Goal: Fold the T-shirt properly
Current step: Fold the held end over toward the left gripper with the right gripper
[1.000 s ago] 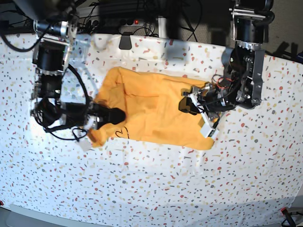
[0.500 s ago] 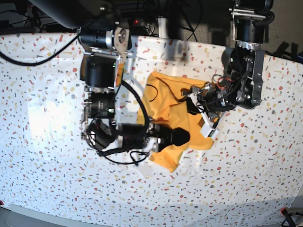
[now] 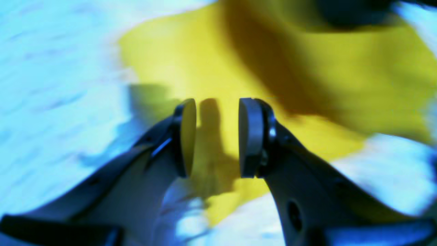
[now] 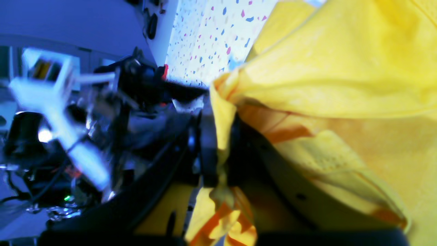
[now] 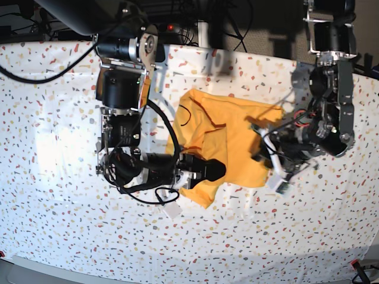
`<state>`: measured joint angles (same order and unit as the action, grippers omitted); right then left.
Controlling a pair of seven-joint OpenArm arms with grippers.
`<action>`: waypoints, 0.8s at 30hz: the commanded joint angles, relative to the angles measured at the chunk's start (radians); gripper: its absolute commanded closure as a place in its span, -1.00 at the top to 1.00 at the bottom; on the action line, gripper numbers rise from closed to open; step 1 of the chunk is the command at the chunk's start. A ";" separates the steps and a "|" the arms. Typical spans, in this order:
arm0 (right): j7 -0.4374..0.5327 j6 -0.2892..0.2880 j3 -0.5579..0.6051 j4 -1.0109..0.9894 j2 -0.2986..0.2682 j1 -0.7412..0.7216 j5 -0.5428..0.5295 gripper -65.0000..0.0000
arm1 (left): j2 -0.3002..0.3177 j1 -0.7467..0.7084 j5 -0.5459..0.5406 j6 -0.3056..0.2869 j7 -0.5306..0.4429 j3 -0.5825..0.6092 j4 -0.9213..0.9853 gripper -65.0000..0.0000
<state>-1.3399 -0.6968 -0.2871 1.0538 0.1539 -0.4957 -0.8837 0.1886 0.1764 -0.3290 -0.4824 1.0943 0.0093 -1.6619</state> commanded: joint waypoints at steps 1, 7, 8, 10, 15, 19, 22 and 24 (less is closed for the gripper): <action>0.015 -0.001 0.007 0.017 0.003 -0.034 -0.028 -1.00 | 0.023 0.010 0.037 0.018 -0.045 -0.002 -0.013 -0.38; 0.200 -0.001 0.098 0.017 0.003 -0.033 0.116 -1.00 | 0.106 -0.016 0.114 0.103 -0.068 -0.002 -0.013 -0.38; 0.218 -0.001 0.119 0.017 0.003 -0.033 0.145 -1.00 | 0.116 -0.019 0.114 0.106 -0.068 -0.002 -0.013 -0.38; 0.223 -0.001 0.167 0.017 0.003 -0.034 0.175 -1.00 | 0.126 -0.025 0.111 0.121 -0.068 -0.002 -0.013 -0.38; 0.237 -0.001 0.312 0.017 0.003 -0.034 0.178 -1.00 | 0.127 -0.030 0.112 0.131 -0.022 -0.002 -0.013 -0.38; 0.273 -0.001 0.407 0.017 0.003 -0.034 0.178 -1.00 | 0.127 -0.030 0.112 0.131 -0.018 -0.002 -0.013 -0.38; 0.301 -0.001 0.466 0.017 0.003 -0.034 0.177 -1.00 | 0.127 -0.030 0.111 0.131 -0.013 -0.002 -0.013 -0.38; 0.325 -0.001 0.496 0.017 0.003 -0.034 0.177 -1.00 | 0.127 -0.030 0.111 0.131 -0.009 -0.002 -0.013 -0.38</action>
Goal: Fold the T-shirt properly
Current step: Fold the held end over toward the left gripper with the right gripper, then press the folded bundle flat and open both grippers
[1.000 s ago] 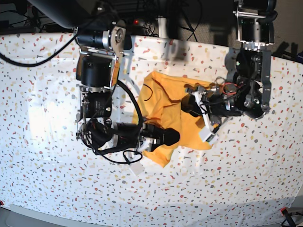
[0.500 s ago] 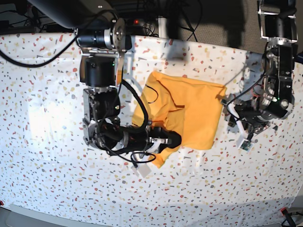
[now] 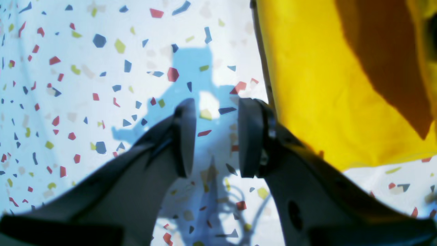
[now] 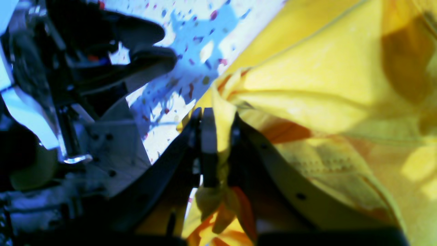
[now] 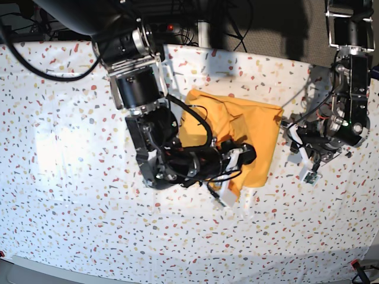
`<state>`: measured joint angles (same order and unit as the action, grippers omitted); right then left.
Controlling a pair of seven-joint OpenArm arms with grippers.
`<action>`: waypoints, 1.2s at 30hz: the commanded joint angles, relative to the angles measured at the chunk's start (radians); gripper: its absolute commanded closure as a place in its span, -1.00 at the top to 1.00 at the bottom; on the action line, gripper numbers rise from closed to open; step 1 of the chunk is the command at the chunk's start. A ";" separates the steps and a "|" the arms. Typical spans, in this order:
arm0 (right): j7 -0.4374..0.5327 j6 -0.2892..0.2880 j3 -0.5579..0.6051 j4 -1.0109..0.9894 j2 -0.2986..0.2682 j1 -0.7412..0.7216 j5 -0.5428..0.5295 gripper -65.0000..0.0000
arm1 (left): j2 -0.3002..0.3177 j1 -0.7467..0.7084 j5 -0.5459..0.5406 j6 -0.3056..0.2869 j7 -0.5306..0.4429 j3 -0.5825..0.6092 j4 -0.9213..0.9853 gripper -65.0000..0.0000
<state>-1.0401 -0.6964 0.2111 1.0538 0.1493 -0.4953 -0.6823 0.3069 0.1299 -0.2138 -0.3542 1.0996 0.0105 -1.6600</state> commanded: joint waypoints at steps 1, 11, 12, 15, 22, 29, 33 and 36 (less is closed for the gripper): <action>0.038 -0.002 0.008 0.017 0.008 -0.034 -0.024 -1.00 | 0.009 0.016 -0.004 0.003 -0.012 -0.003 -0.015 -0.38; 0.063 -0.002 0.019 0.017 0.008 -0.035 -0.240 -0.29 | 0.010 0.016 0.004 0.003 0.018 -0.003 -0.015 -0.38; 0.062 -0.002 0.019 0.017 0.008 -0.035 -0.291 -0.25 | 0.010 0.017 0.004 0.003 0.018 -0.003 -0.015 -0.38; 0.060 -0.002 0.019 0.017 0.008 -0.035 -0.436 -0.24 | 0.010 0.016 0.005 0.003 0.018 -0.003 -0.015 -0.38; 0.027 -0.002 -0.024 0.017 0.008 -0.083 -0.380 -0.25 | 0.010 0.017 0.005 0.003 0.012 -0.003 -0.015 -0.38; 0.068 -0.002 -0.245 0.017 0.008 -0.153 0.166 -0.25 | 0.010 0.017 -0.004 0.003 -0.061 -0.003 -0.015 -0.38; 0.132 -0.002 -0.300 0.017 -0.011 -0.133 0.266 -0.25 | 0.009 0.017 -0.156 0.002 -0.028 -0.003 -0.015 -0.38; 0.166 -0.002 -0.279 0.017 -0.053 -0.110 0.332 -0.25 | 0.009 0.003 -0.283 0.000 0.013 -0.003 -0.015 -0.38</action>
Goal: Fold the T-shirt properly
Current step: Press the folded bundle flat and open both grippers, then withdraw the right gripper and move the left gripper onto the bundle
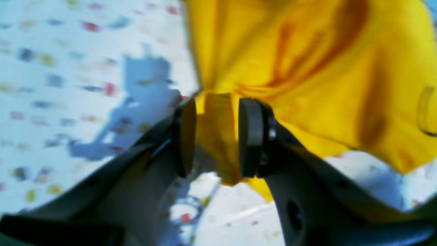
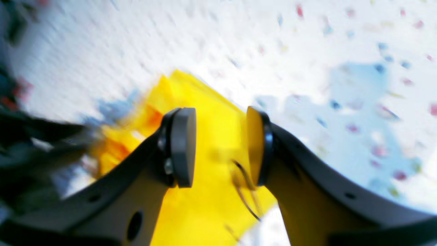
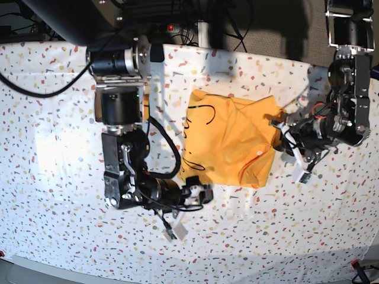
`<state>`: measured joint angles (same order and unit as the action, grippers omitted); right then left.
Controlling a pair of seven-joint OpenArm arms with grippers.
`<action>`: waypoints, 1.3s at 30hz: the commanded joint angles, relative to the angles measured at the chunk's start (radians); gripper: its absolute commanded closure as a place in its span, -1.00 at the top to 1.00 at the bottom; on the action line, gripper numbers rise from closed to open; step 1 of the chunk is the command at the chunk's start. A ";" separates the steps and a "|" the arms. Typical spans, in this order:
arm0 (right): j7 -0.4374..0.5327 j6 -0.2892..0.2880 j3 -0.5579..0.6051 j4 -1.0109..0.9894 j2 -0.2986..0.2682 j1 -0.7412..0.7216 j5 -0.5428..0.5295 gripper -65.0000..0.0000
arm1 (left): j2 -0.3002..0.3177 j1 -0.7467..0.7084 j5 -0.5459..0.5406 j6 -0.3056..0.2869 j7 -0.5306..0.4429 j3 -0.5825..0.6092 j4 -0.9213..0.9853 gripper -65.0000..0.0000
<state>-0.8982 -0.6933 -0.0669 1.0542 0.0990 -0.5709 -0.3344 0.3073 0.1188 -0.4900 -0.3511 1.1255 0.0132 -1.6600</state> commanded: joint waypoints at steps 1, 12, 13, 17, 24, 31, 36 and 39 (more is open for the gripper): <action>0.038 -0.005 0.011 0.016 -0.018 -0.025 0.000 -0.25 | 0.008 0.005 -0.034 -0.004 -0.026 -0.006 -0.015 -0.38; 0.134 0.048 0.040 0.016 -0.181 0.020 0.191 -0.25 | -0.082 -0.002 -0.044 -0.076 -0.143 -0.002 -0.176 -0.38; 0.130 0.052 0.040 0.016 -0.203 0.021 0.205 -0.25 | -0.093 -0.002 0.019 -0.084 -0.166 0.005 -0.176 -0.38; 0.098 0.051 0.040 0.016 -0.275 0.037 0.200 -0.25 | -0.109 -0.003 0.188 -0.085 -0.185 0.109 -0.161 -0.38; 0.097 0.051 0.040 0.016 -0.301 0.063 0.140 -0.25 | -0.110 -0.001 0.487 0.008 -0.305 0.376 -0.151 -0.38; 0.097 0.050 0.040 0.016 -0.295 0.081 0.114 -0.25 | -0.110 0.003 0.620 0.140 -0.312 0.422 -0.056 -0.38; 0.098 0.050 0.040 0.016 -0.296 0.080 0.114 -0.25 | -0.110 0.003 0.548 0.140 -0.305 0.422 -0.013 -0.38; 0.101 0.050 0.040 0.016 -0.296 0.080 0.114 -0.25 | -0.110 0.004 0.542 0.143 -0.314 0.422 -0.013 -0.45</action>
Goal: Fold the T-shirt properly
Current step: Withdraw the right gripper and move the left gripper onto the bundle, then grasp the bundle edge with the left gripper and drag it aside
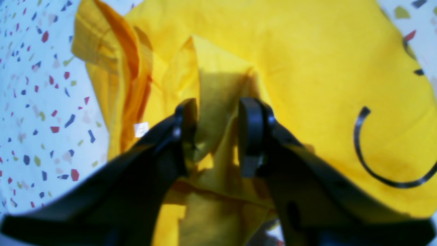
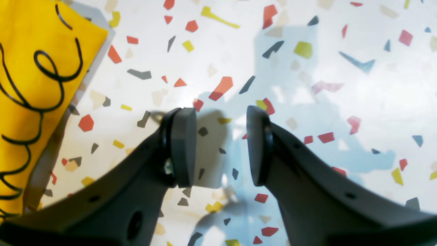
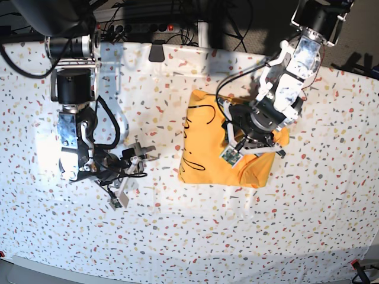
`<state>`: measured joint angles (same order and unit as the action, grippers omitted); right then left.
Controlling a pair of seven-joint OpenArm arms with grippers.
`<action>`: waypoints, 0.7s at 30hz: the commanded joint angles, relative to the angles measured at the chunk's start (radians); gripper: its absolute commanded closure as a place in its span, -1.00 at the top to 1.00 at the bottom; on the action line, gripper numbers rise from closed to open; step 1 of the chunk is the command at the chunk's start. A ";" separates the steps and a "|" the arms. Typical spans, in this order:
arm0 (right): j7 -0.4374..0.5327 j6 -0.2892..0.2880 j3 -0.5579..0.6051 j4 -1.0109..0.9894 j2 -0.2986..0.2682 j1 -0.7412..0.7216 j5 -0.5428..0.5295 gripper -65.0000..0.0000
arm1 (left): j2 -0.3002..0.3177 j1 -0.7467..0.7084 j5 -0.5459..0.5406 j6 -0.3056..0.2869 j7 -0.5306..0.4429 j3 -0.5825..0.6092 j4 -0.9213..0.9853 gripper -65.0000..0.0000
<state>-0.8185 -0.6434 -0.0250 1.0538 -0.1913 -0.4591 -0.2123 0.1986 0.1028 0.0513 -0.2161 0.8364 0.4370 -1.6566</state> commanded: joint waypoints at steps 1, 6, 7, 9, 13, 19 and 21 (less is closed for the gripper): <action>0.022 0.000 -0.002 0.017 -0.005 -0.031 -0.008 -0.25 | -0.001 0.021 0.000 0.008 -0.023 -0.002 -0.017 -0.53; 0.024 0.000 -0.002 0.017 -0.005 -0.031 -0.008 -0.25 | -0.001 0.027 0.000 0.008 -0.023 -0.003 -0.032 -0.97; 0.027 0.000 -0.002 0.017 -0.006 -0.031 -0.008 -0.25 | -0.001 0.029 0.001 0.007 -0.019 -0.003 -0.039 -1.00; 0.032 0.000 -0.002 0.017 -0.005 -0.031 -0.008 -0.25 | 0.000 0.033 0.002 0.007 0.001 -0.004 -0.062 -1.00; 0.034 0.000 -0.002 0.017 -0.006 -0.031 -0.008 -0.25 | 0.013 0.033 0.004 0.007 0.074 -0.004 -0.138 -1.00; 0.035 0.000 -0.002 0.017 -0.005 -0.031 -0.008 -0.25 | 0.082 0.027 0.003 0.007 0.214 -0.004 -0.251 -1.00; 0.034 0.000 -0.002 0.017 -0.006 -0.031 -0.008 -0.25 | 0.122 0.022 0.003 0.008 0.224 -0.004 -0.263 -1.00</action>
<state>-0.8040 -0.6434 -0.0250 1.0538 -0.1913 -0.4595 -0.2119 0.3183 0.1131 0.0483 -0.2142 1.0634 0.4385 -1.9015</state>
